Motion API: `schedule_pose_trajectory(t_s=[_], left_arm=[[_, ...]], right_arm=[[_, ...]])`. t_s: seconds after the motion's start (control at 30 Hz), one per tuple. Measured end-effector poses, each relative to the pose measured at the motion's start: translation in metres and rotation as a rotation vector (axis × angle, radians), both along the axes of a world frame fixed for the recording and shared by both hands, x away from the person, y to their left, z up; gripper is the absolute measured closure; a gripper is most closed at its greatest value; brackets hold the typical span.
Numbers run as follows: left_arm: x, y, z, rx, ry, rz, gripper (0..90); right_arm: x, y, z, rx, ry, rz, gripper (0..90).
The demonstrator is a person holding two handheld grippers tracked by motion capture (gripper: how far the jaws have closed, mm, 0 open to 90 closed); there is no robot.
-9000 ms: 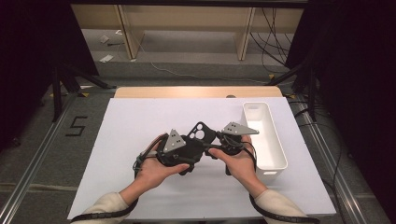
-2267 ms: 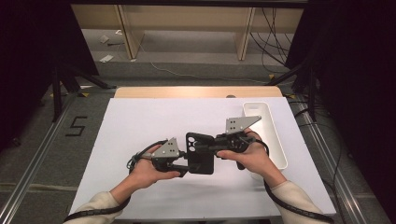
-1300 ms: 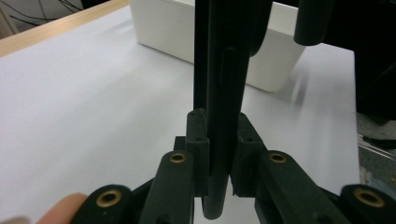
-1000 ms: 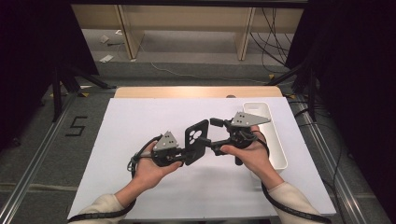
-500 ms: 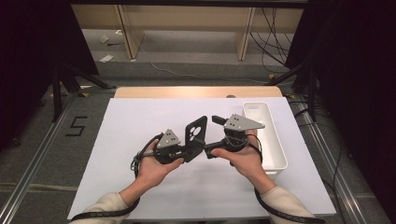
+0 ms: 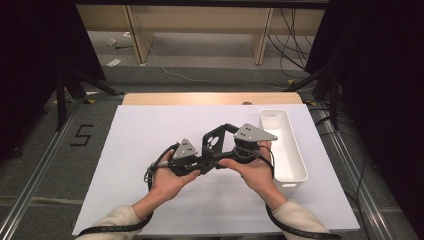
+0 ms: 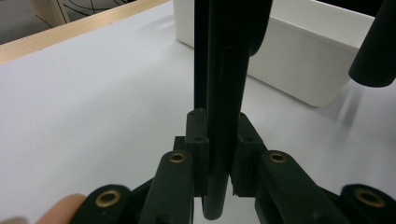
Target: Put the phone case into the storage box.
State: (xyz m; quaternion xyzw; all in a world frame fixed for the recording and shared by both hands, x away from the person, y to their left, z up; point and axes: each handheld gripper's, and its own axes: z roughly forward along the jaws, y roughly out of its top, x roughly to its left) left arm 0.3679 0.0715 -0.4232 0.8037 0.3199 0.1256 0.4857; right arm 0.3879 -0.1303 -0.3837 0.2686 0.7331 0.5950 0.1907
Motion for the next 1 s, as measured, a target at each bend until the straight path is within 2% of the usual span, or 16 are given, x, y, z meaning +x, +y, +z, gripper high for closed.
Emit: schedule_pose_trajectory(t_s=[0.33, 0.43, 0.57, 1.0], left_arm=[[-0.0001, -0.0007, 0.0003, -0.002, -0.001, -0.003, 79.6], [-0.0003, -0.001, 0.0002, -0.002, -0.002, -0.005, 79.6], [-0.0006, -0.0016, -0.0004, -0.003, 0.001, -0.006, 79.6], [-0.0004, -0.0002, 0.0019, -0.011, -0.02, -0.007, 79.2]], right_arm=[[-0.0004, 0.0068, -0.0021, -0.019, -0.003, 0.0, 0.5], [-0.0001, 0.0066, -0.0031, -0.024, -0.012, -0.011, 3.2], [-0.0001, 0.0054, -0.0033, -0.018, -0.022, -0.035, 10.9], [-0.0015, 0.0052, -0.0017, 0.018, -0.035, -0.041, 13.8]])
